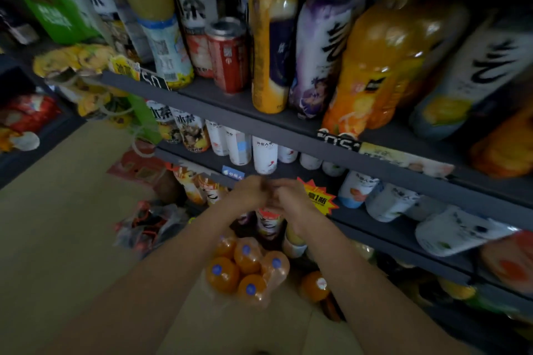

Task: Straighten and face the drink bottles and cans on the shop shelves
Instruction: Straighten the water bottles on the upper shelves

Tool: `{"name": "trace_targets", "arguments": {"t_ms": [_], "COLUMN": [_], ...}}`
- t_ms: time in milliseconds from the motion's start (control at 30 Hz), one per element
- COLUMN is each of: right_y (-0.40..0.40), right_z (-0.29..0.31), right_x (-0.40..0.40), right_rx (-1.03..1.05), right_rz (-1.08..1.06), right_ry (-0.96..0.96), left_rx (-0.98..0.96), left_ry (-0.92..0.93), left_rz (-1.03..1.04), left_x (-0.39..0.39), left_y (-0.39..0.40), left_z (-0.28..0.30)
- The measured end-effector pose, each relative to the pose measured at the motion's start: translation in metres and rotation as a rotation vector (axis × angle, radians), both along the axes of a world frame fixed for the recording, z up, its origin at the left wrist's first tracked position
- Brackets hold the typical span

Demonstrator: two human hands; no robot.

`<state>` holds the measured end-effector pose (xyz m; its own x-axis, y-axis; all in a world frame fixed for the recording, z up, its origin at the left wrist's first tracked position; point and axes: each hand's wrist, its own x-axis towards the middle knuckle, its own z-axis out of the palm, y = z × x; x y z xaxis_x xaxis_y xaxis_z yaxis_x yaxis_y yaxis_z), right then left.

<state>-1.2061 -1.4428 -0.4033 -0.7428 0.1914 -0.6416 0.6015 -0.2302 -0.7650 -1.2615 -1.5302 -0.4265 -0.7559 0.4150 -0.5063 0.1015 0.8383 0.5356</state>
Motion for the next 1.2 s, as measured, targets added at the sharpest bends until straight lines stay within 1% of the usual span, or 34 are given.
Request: {"name": "trace_targets", "arguments": {"t_ms": [67, 133, 200, 267, 333, 433, 467, 533, 567, 633, 733, 800, 867, 933, 1000, 1067, 1133, 1200], "right_y": [0.010, 0.026, 0.052, 0.086, 0.122, 0.174, 0.192, 0.226, 0.242, 0.274, 0.322, 0.358, 0.396, 0.428, 0.447, 0.455, 0.458, 0.465], "right_z": [0.040, 0.089, 0.145, 0.207, 0.268, 0.353, 0.376, 0.412, 0.425, 0.447, 0.469, 0.478, 0.479, 0.476, 0.469, 0.458, 0.444, 0.431], "right_x": [0.026, 0.051, 0.077, 0.106, 0.135, 0.178, 0.192, 0.223, 0.238, 0.265, 0.302, 0.327, 0.348, 0.361, 0.366, 0.365, 0.361, 0.355], "right_rx": [0.067, 0.174, 0.266, 0.326, 0.390, 0.526, 0.579, 0.695, 0.757, 0.879, 0.915, 1.009, 1.113, 1.186, 1.201, 1.185, 1.200, 1.209], "right_rz": [0.037, 0.101, 0.142, 0.149, 0.106, -0.058, -0.118, -0.204, -0.230, -0.292, -0.343, -0.341, -0.323, -0.297, -0.210, -0.094, -0.014, 0.005], "right_ry": [0.021, 0.041, 0.097, 0.199, 0.323, 0.496, 0.543, 0.601, 0.611, 0.615, 0.644, 0.639, 0.591, 0.512, 0.443, 0.433, 0.471, 0.518], "left_rx": [0.060, 0.064, 0.012, 0.010, 0.050, 0.234, 0.298, 0.440, 0.483, 0.496, 0.569, 0.638, 0.633, 0.551, 0.456, 0.386, 0.412, 0.531], "left_ry": [-0.069, -0.072, -0.035, 0.042, 0.190, 0.493, 0.580, 0.695, 0.738, 0.827, 0.836, 0.830, 0.801, 0.780, 0.774, 0.754, 0.716, 0.659], "left_rz": [-0.090, -0.185, -0.307, -0.414, -0.499, -0.549, -0.547, -0.545, -0.546, -0.547, -0.540, -0.498, -0.446, -0.407, -0.400, -0.377, -0.321, -0.257], "left_x": [0.024, 0.047, 0.068, 0.085, 0.106, 0.148, 0.164, 0.199, 0.216, 0.247, 0.280, 0.294, 0.302, 0.306, 0.307, 0.303, 0.297, 0.293], "left_y": [0.003, 0.016, 0.039, 0.068, 0.100, 0.153, 0.172, 0.211, 0.228, 0.261, 0.311, 0.346, 0.379, 0.404, 0.418, 0.425, 0.433, 0.446], "left_z": [0.047, 0.106, 0.175, 0.247, 0.314, 0.400, 0.422, 0.452, 0.463, 0.482, 0.504, 0.509, 0.501, 0.488, 0.471, 0.458, 0.446, 0.436]}}
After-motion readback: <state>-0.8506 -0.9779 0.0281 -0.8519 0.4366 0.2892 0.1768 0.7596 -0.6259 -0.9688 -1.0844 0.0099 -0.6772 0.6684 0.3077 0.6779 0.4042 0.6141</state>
